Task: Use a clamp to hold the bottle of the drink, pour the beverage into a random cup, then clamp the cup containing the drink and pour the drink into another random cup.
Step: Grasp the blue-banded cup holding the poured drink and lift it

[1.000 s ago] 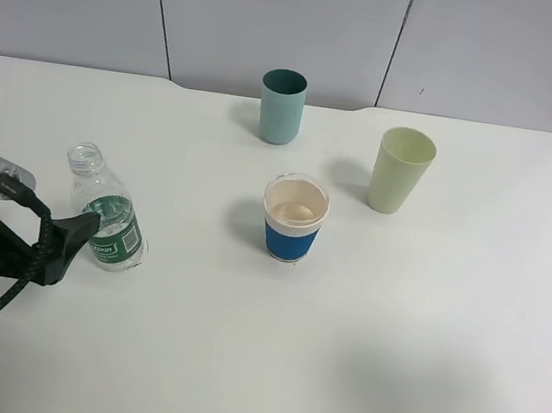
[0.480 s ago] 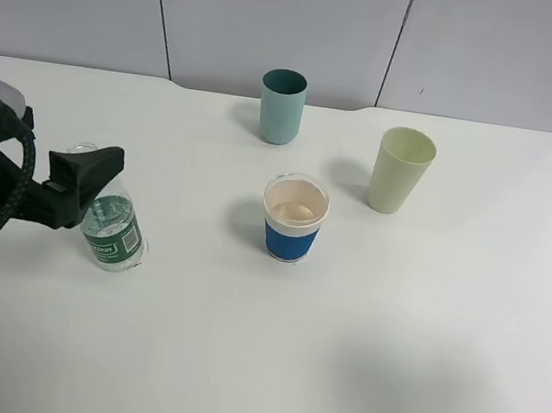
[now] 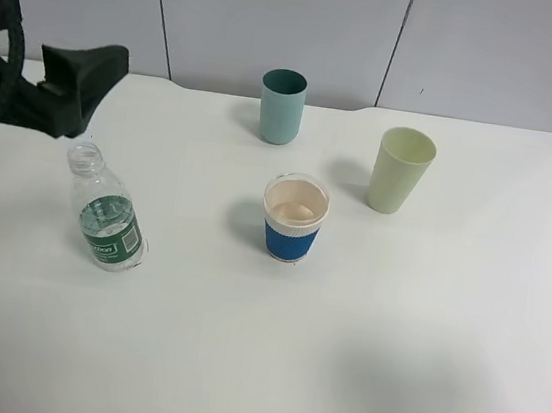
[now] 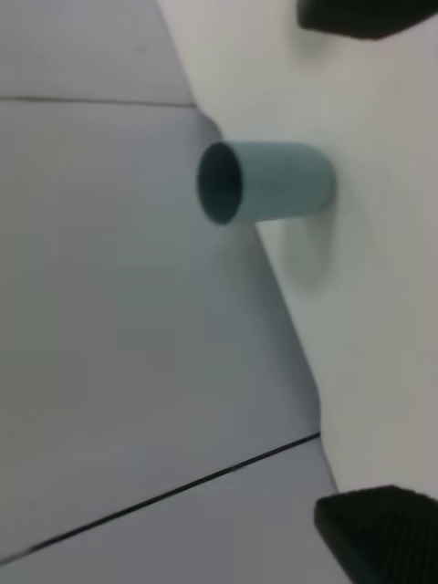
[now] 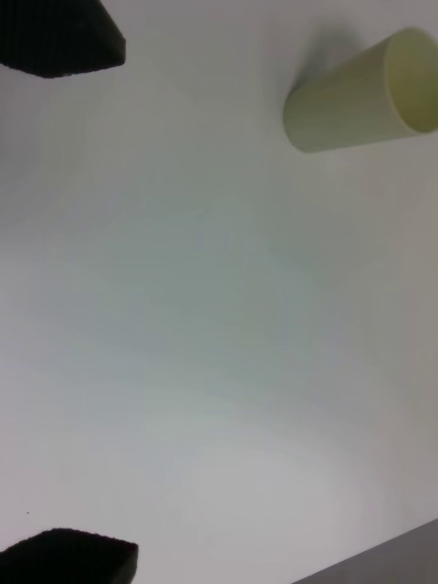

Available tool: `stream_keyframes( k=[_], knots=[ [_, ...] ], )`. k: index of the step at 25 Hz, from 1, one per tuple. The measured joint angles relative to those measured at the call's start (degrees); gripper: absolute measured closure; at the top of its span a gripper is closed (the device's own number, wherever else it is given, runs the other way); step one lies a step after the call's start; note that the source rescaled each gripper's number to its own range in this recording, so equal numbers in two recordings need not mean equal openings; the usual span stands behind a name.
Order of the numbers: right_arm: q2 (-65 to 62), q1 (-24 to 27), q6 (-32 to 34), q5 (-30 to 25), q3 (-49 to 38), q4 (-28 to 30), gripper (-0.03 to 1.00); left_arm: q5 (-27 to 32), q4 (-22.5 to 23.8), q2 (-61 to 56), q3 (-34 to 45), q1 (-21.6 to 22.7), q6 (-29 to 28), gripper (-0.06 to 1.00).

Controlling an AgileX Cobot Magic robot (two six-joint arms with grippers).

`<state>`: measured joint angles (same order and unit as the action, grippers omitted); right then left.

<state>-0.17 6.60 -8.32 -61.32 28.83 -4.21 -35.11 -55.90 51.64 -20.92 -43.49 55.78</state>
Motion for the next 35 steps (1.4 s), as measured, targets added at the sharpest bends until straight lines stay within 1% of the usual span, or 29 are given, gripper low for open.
stream_keyframes(
  k=[1,3,4,6,8,10,12,14,15,16,17,18,19,21,22,23,25,27,31,35],
  knots=[
    [0.00,0.00,0.00,0.00,0.00,0.00,-0.03,1.60,1.67,0.00,-0.77,1.76,-1.40,-0.06],
    [0.00,0.00,0.00,0.00,0.00,0.00,-0.03,4.23,6.85,0.00,-1.77,6.07,-7.37,-0.06],
    [0.00,0.00,0.00,0.00,0.00,0.00,-0.03,5.40,10.84,0.00,-1.98,8.13,-10.98,-0.06],
    [0.00,0.00,0.00,0.00,0.00,0.00,-0.03,7.64,19.98,0.00,-2.04,13.56,-21.83,-0.06],
    [0.00,0.00,0.00,0.00,0.00,0.00,-0.03,9.78,31.95,-0.15,-2.08,18.80,-33.90,-0.06],
    [0.00,0.00,0.00,0.00,0.00,0.00,-0.03,11.76,45.27,-0.94,-2.31,24.48,-48.23,-0.06],
    [0.00,0.00,0.00,0.00,0.00,0.00,-0.03,12.95,57.18,-2.43,-2.34,29.38,-60.92,-0.06],
    [0.00,0.00,0.00,0.00,0.00,0.00,-0.03,14.22,66.87,-4.74,-2.34,33.61,-72.23,-0.06],
    [0.00,0.00,0.00,0.00,0.00,0.00,-0.03,15.27,70.77,-6.34,-2.40,35.60,-75.59,-0.06],
    [0.00,0.00,0.00,0.00,0.00,0.00,-0.03,16.58,73.35,-7.86,-2.40,37.25,-78.36,-0.06],
    [0.00,0.00,0.00,0.00,0.00,0.00,-0.03,17.87,74.44,-9.90,-2.40,38.59,-79.86,-0.06],
    [0.00,0.00,0.00,0.00,0.00,0.00,-0.03,17.87,74.44,-9.90,-2.40,38.59,-79.86,-0.06],
    [0.00,0.00,0.00,0.00,0.00,0.00,-0.03,19.99,74.74,-12.49,-2.40,39.67,-80.26,-0.06],
    [0.00,0.00,0.00,0.00,0.00,0.00,-0.03,24.11,72.56,-16.41,-2.40,41.22,-78.29,-0.06],
    [0.00,0.00,0.00,0.00,0.00,0.00,-0.03,29.13,68.59,-21.21,-2.70,42.37,-72.76,-0.06],
    [0.00,0.00,0.00,0.00,0.00,0.00,-0.03,32.71,66.41,-22.98,-3.27,42.87,-69.04,-0.06],
    [0.00,0.00,0.00,0.00,0.00,0.00,-0.03,40.07,63.32,-26.55,-5.10,43.72,-62.24,-0.06],
    [0.00,0.00,0.00,0.00,0.00,0.00,-0.03,48.10,61.43,-29.27,-7.43,44.70,-58.48,-0.06],
    [0.00,0.00,0.00,0.00,0.00,0.00,-0.03,60.37,60.78,-34.46,-10.90,46.88,-56.45,-0.06],
    [0.00,0.00,0.00,0.00,0.00,0.00,-0.03,67.26,60.59,-40.34,-11.93,48.57,-56.27,-0.06]
  ],
)
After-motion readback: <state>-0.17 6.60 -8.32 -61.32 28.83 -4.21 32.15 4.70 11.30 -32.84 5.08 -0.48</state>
